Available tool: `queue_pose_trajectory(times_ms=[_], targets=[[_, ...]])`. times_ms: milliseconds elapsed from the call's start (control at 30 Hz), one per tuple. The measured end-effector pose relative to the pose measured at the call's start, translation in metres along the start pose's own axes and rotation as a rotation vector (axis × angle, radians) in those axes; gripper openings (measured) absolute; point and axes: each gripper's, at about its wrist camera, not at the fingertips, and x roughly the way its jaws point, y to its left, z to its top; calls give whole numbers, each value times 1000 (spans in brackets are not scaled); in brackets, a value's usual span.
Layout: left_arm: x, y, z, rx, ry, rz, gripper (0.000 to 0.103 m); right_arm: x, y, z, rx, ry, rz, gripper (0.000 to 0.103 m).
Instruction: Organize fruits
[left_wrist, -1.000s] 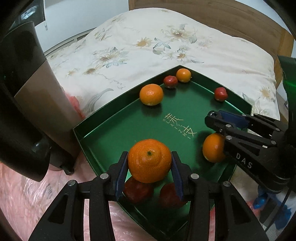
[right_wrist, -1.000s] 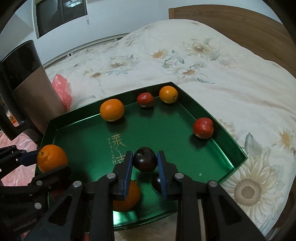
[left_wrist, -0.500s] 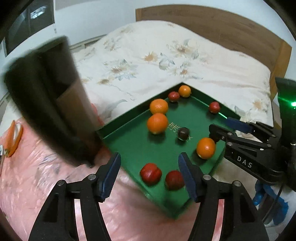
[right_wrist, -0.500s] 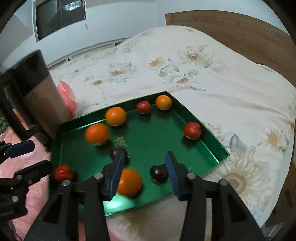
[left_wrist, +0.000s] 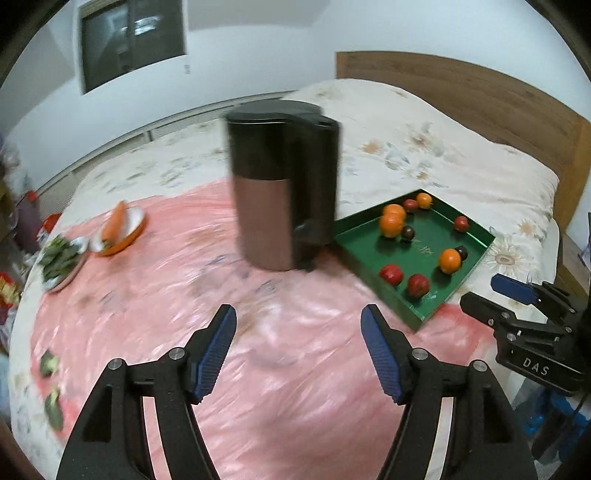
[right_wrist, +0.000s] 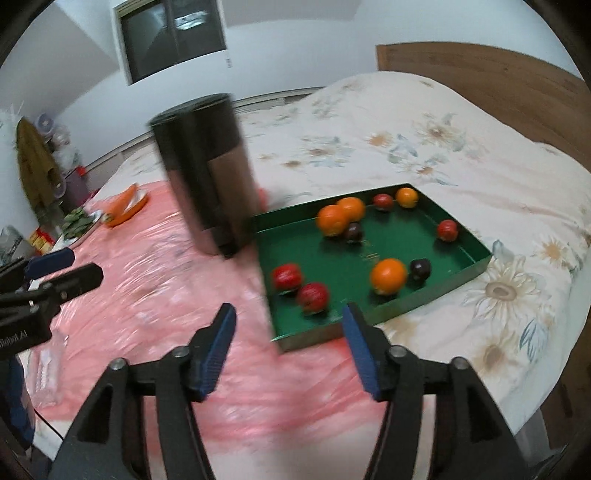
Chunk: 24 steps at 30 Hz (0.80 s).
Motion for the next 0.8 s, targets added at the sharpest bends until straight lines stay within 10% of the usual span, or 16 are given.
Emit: queue_pose_trajectory(times_ms=[800], targets=[[-111, 86, -109, -200, -127, 221, 100, -64, 135, -48, -213, -104, 32, 103]])
